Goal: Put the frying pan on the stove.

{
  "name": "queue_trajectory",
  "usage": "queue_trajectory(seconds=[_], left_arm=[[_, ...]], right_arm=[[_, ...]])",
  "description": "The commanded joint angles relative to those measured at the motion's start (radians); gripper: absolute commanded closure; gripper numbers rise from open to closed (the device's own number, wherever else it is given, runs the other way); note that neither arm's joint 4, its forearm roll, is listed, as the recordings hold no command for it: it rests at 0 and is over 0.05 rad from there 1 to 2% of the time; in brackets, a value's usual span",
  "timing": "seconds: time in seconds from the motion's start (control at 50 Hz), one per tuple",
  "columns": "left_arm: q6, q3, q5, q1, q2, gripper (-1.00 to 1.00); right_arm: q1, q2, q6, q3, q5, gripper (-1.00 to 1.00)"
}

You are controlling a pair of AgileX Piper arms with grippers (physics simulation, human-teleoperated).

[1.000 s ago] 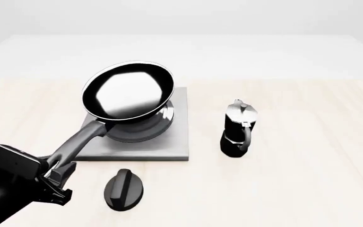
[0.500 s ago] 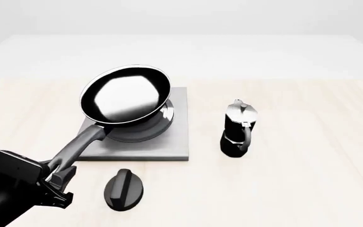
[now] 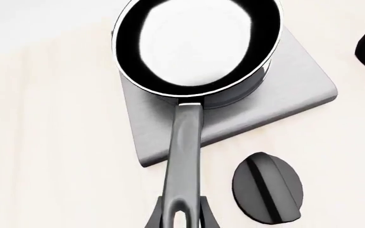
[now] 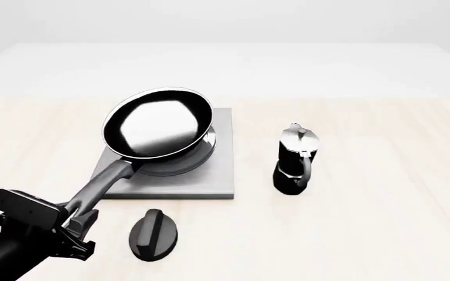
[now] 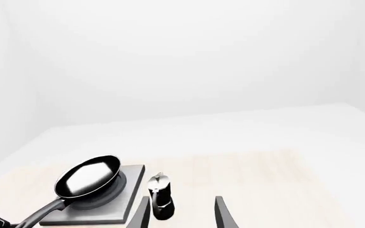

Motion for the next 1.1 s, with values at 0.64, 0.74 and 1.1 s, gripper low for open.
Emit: queue_trajectory(seconds=[0.64,0.74,1.1], left_arm=[[0.008,-0.03,-0.116,0.021,0.135,-1.0],[0.007,-0.042,-0.011,0.025,0.021,-1.0],[0.015,-0.09,0.19,0.03,-0.189,-1.0]], right_arm=[[-0.003,0.0,-0.014,0.025,0.0,-1.0],[-0.003,0.0,-0.014,0.025,0.0,-1.0],[-0.002,0.0,-0.014,0.025,0.0,-1.0]])
